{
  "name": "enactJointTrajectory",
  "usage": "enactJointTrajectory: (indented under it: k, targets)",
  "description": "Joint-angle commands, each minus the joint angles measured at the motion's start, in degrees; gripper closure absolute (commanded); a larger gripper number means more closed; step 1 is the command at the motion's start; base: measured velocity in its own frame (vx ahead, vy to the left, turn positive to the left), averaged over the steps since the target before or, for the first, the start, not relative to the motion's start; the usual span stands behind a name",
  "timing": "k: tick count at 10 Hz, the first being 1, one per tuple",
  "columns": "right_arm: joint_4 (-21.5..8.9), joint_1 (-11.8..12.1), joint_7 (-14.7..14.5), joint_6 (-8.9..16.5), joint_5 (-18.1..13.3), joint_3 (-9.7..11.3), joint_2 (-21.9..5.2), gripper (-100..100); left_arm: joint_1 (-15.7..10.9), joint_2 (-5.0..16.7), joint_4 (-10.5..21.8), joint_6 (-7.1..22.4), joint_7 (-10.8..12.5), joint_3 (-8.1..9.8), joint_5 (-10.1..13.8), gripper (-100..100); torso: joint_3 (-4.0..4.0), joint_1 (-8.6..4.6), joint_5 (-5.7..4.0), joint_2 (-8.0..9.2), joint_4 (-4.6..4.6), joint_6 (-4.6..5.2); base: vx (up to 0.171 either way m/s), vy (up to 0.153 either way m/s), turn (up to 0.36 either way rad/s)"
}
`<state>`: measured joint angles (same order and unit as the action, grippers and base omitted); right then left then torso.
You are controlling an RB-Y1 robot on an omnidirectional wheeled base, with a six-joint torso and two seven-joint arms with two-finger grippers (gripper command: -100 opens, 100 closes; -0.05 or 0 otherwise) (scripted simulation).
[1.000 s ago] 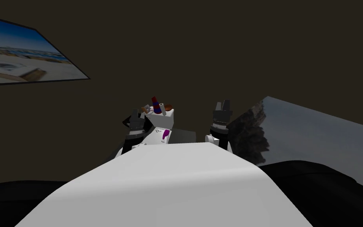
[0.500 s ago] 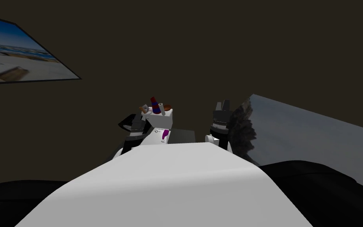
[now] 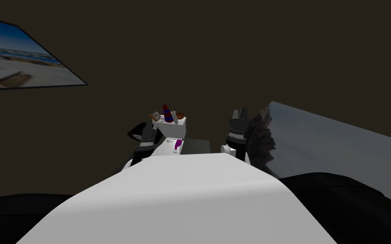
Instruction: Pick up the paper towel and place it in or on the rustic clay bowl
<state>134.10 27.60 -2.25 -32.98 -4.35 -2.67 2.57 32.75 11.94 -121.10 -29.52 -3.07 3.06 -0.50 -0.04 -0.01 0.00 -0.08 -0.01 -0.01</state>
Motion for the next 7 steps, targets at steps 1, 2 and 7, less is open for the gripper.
enactJointTrajectory:
  k: [1,2,7]
  targets:
    - [0.0,0.0,0.0,0.0,0.0,0.0,0.0,0,0.0,0.0,0.0,0.0,0.0,0.0,0.0,-100,0.0,0.0,0.0,0.0,0.0,0.0,0.004,-0.003,0.013]
    - [0.0,0.0,0.0,0.0,0.0,0.0,0.0,0,0.0,0.0,0.0,0.0,0.0,0.0,0.0,-100,0.01,0.02,0.0,0.02,0.0,0.01,0.0,0.0,0.0]
    - [0.0,-0.01,0.0,0.0,0.0,0.0,0.0,0,2.73,1.29,3.62,2.36,-5.06,0.22,-6.48,-100,0.08,-0.01,0.0,0.14,0.03,0.0,-0.02,-0.01,-0.011]
